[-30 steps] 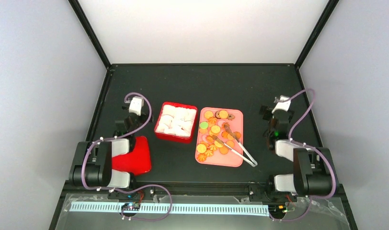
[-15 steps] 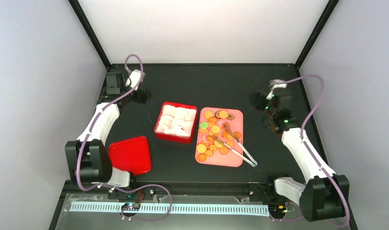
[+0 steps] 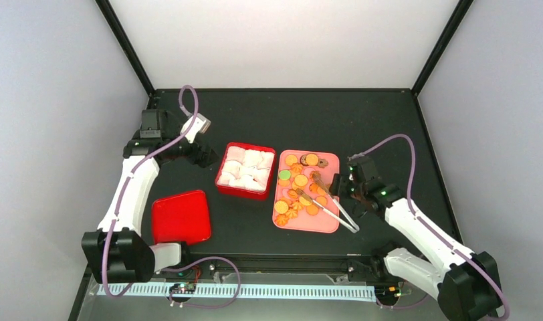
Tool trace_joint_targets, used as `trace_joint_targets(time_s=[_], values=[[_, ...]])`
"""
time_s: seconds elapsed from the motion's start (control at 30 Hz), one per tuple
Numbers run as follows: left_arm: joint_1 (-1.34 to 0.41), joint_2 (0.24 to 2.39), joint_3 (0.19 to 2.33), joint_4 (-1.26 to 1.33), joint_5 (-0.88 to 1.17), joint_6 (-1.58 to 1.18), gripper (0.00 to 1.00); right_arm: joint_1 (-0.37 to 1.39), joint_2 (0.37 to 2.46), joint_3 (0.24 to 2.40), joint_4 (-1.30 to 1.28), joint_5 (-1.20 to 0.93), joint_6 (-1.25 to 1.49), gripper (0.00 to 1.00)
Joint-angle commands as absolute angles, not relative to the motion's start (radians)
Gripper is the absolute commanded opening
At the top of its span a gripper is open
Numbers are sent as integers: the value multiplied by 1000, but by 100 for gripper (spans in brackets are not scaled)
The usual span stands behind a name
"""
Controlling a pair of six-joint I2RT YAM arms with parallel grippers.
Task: Pack the cookies
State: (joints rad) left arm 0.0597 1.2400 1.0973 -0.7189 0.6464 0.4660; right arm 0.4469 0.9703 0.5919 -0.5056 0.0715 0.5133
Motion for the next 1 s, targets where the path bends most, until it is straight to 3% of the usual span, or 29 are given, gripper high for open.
trace_joint_targets(time_s=[0.0,0.47,0.63,0.77,0.97], values=[[53,1218,1132,-825,748,526,99,480,1019,581,-541,43,574,75],[46,1230,1167,-881,737,532,99,489,1230,609,-413,36,507,49],[39,1227,1175,-895,749,541,99,502,1278,618,-413,57,485,29],[32,1228,1175,-896,755,541,99,541,1278,618,-417,83,483,24],[26,1234,1173,-892,751,545,99,616,1238,639,-437,154,475,9]])
